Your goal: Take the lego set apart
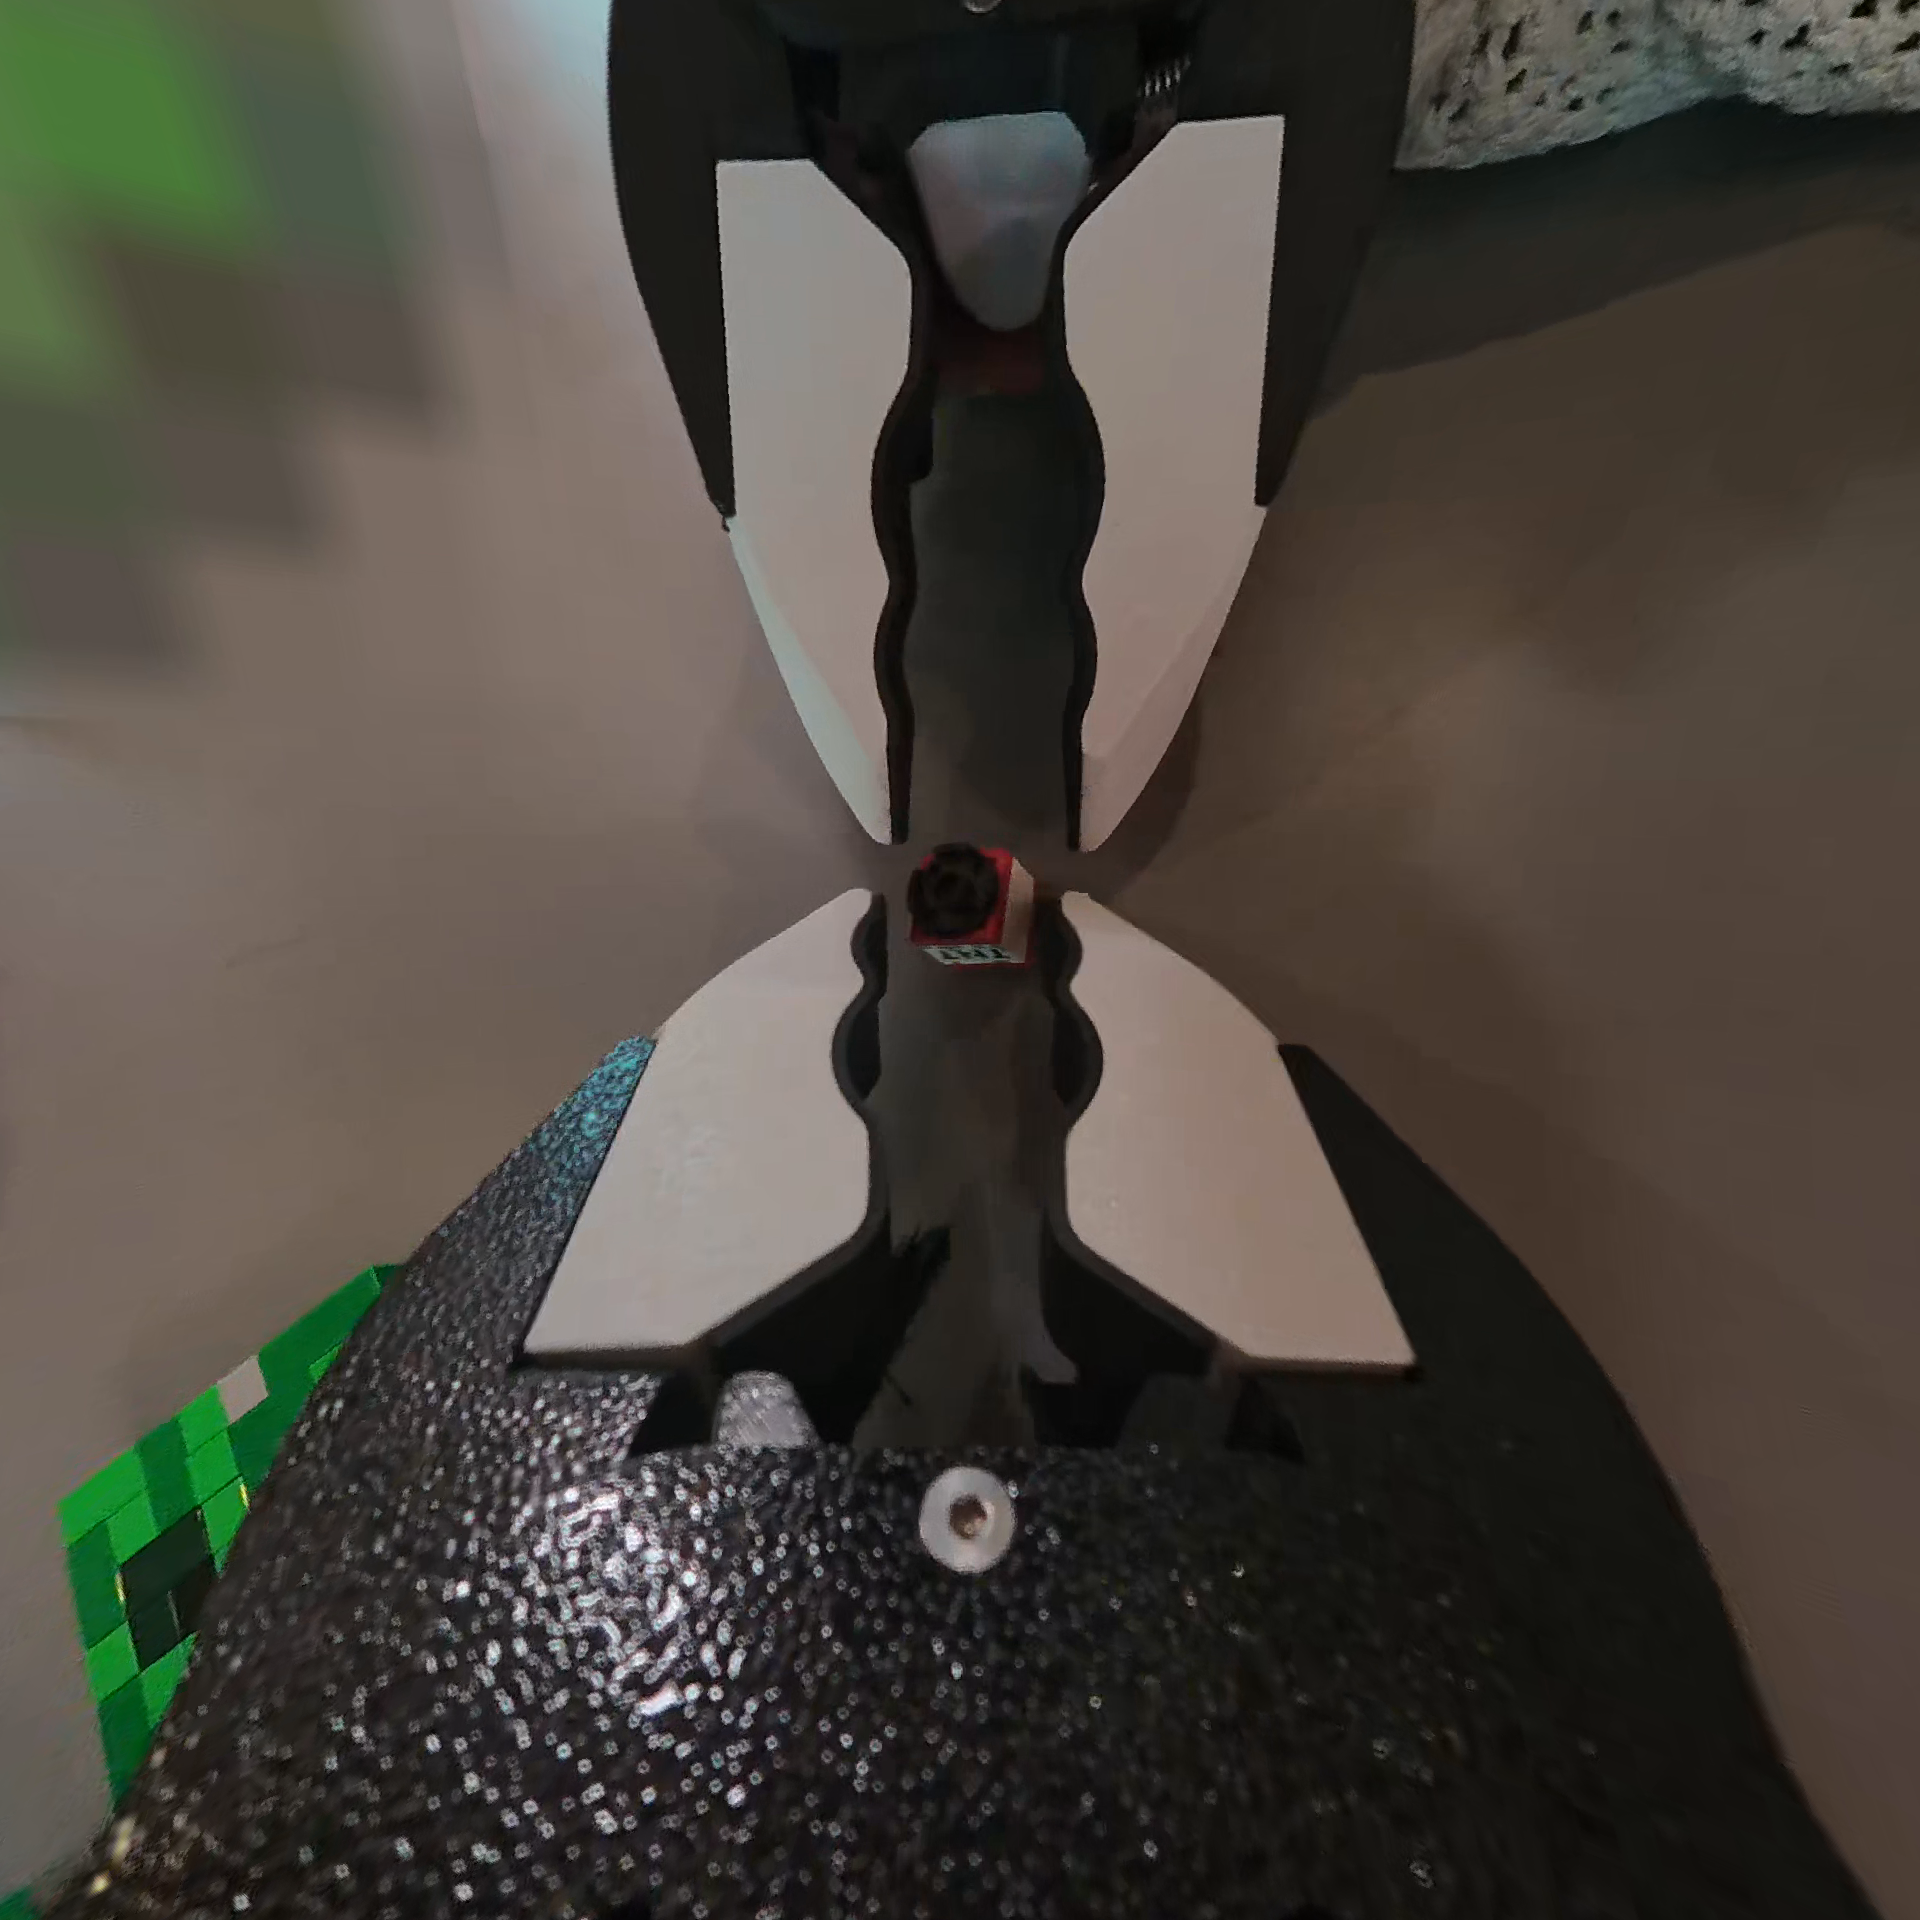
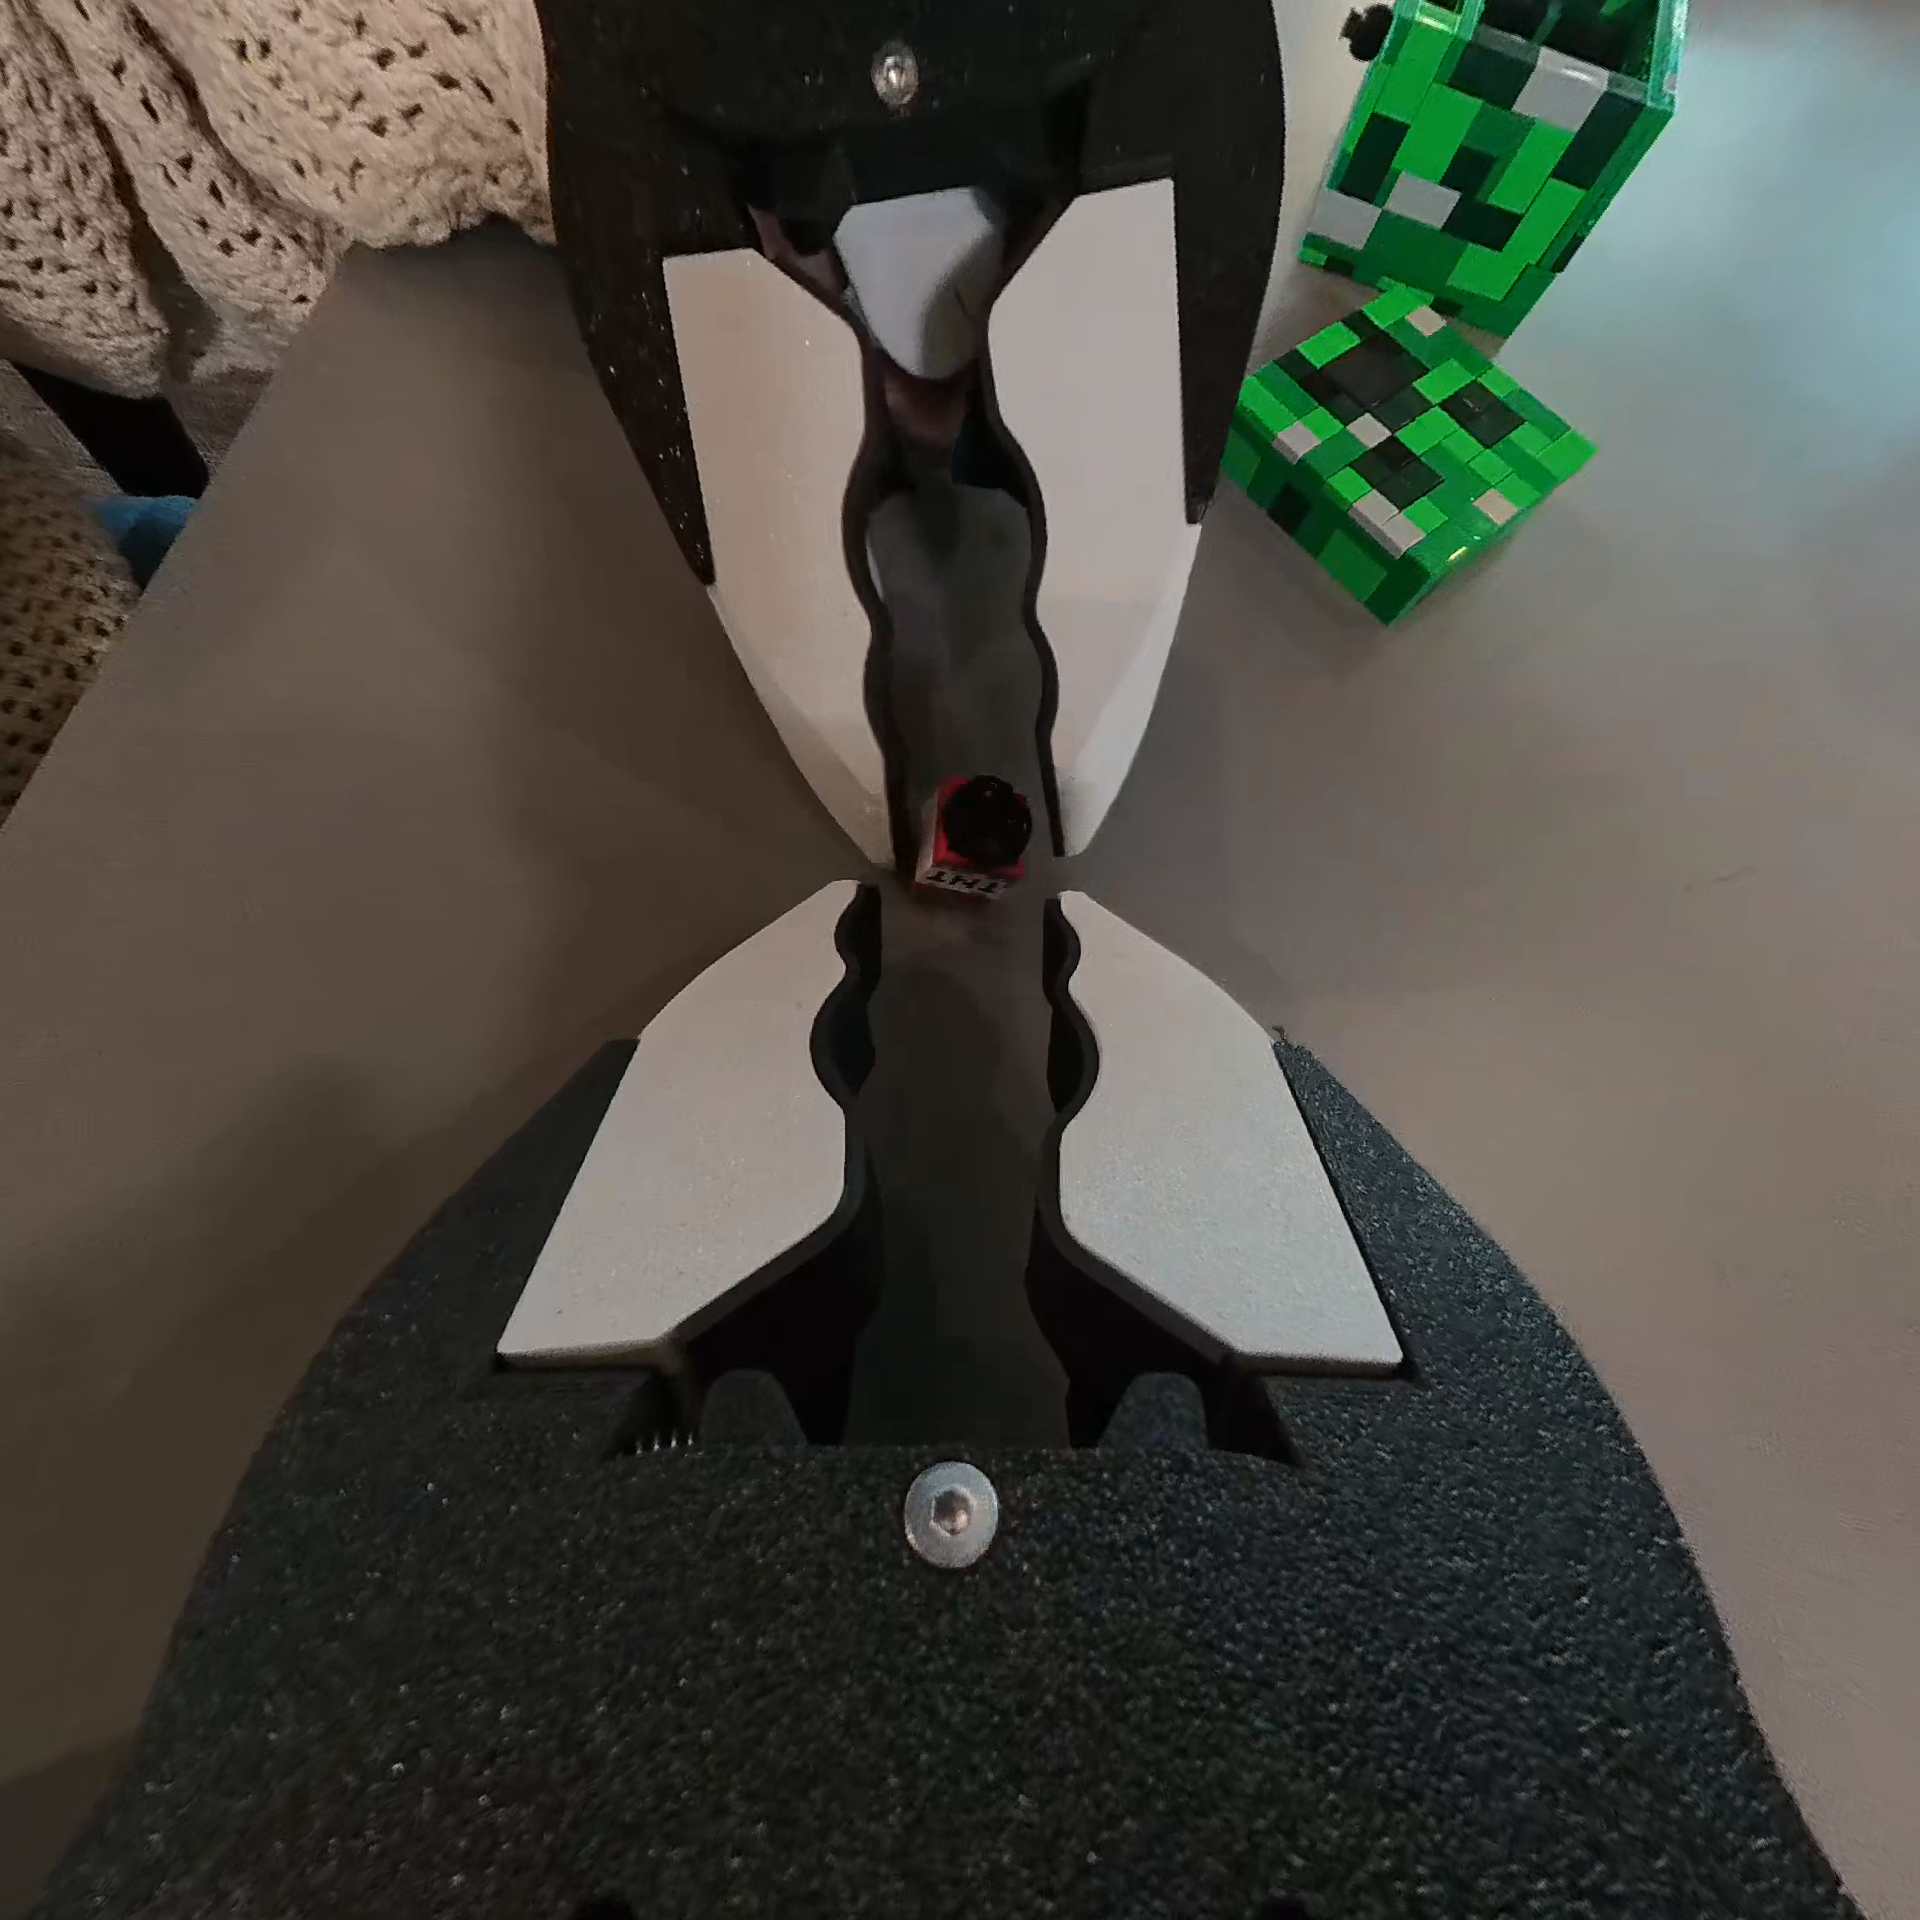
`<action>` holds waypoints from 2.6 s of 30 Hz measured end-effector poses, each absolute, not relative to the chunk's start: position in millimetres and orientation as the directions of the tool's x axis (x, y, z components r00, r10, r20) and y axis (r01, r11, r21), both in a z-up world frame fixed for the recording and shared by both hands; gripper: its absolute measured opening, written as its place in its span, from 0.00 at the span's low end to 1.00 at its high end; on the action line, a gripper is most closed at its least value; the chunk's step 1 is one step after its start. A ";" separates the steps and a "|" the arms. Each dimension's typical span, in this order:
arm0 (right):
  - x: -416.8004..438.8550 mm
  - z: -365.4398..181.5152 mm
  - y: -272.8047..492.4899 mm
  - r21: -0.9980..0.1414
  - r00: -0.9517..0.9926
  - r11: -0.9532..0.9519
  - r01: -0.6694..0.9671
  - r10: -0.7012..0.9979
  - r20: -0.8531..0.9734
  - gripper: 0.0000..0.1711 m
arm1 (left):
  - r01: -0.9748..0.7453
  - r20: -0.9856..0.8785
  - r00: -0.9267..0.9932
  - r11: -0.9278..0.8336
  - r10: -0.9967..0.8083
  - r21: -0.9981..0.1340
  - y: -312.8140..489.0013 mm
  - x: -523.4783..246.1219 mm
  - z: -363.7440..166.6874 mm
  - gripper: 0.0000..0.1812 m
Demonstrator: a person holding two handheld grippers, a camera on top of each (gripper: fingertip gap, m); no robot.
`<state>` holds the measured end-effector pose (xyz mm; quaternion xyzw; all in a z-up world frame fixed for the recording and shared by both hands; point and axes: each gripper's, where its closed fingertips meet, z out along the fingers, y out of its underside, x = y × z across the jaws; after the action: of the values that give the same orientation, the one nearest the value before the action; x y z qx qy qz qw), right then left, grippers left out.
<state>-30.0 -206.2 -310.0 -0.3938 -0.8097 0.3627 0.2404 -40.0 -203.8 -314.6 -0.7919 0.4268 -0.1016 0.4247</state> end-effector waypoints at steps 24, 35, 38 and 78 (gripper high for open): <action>-32.7 -309.6 -208.2 -0.781 -0.508 0.263 0.567 0.858 -0.080 0.15 | -0.544 -0.057 0.592 -0.347 -0.804 -0.764 -209.3 -38.6 -316.9 0.09; -31.8 -309.2 -215.1 -0.785 -0.550 0.301 0.542 0.833 -0.061 0.10 | -0.501 -0.022 0.585 -0.339 -0.811 -0.796 -210.2 -34.9 -309.4 0.09; -31.2 -304.9 -215.9 -0.802 -0.558 0.282 0.526 0.827 -0.075 0.10 | -0.498 -0.017 0.579 -0.337 -0.815 -0.799 -211.1 -34.3 -308.5 0.09; -7.9 -306.6 -242.4 -0.796 -0.808 0.484 0.363 0.589 -0.011 0.09 | -0.612 0.113 0.222 -0.229 -0.968 -0.757 -241.0 -11.7 -315.4 0.09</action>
<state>-7.9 -242.4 -306.6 -0.2798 -0.8510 0.4240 0.1332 -11.7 -241.0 -315.4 -0.7236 0.5459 -0.3014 0.2958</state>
